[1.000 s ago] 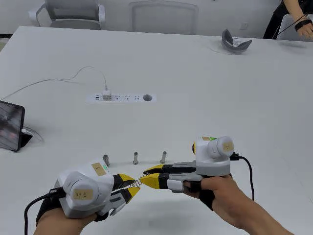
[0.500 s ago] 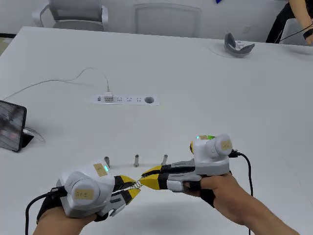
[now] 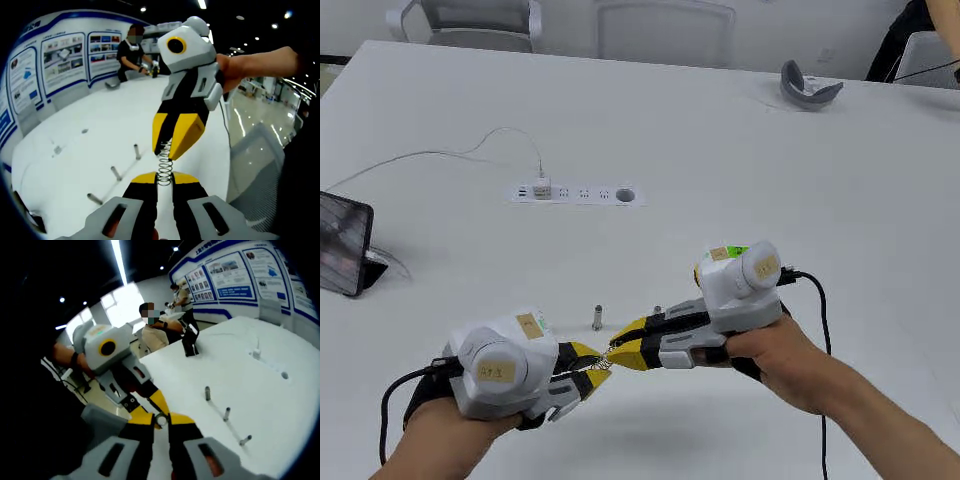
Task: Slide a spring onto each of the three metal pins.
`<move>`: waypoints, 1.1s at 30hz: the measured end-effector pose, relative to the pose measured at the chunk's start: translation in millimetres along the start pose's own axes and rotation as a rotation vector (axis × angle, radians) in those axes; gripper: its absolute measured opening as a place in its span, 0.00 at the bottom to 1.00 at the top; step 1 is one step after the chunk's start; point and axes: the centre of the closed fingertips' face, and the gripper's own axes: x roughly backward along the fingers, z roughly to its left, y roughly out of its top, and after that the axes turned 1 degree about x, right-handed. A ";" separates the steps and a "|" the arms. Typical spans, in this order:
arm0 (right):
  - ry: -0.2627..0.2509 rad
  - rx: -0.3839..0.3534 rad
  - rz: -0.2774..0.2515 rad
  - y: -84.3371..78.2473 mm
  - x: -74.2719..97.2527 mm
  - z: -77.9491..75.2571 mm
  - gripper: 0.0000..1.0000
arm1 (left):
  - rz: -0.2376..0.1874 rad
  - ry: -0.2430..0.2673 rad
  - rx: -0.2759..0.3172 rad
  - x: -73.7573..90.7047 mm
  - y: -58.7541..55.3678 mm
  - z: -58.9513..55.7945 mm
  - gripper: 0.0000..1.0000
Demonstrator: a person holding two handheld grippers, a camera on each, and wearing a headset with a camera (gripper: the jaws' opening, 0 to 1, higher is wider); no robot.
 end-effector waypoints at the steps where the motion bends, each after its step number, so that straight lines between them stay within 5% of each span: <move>1: 0.004 0.014 0.013 0.0 0.2 0.3 0.12 | -0.001 -0.002 -0.002 -0.3 0.5 -0.4 0.09; 17: 0.082 0.324 0.305 -5.8 5.9 9.2 0.12 | -0.009 -0.067 -0.056 -6.0 12.1 -10.7 0.09; 33: 0.132 0.394 0.399 -17.4 2.3 12.4 0.13 | -0.017 -0.090 -0.086 -5.9 16.5 -17.0 0.09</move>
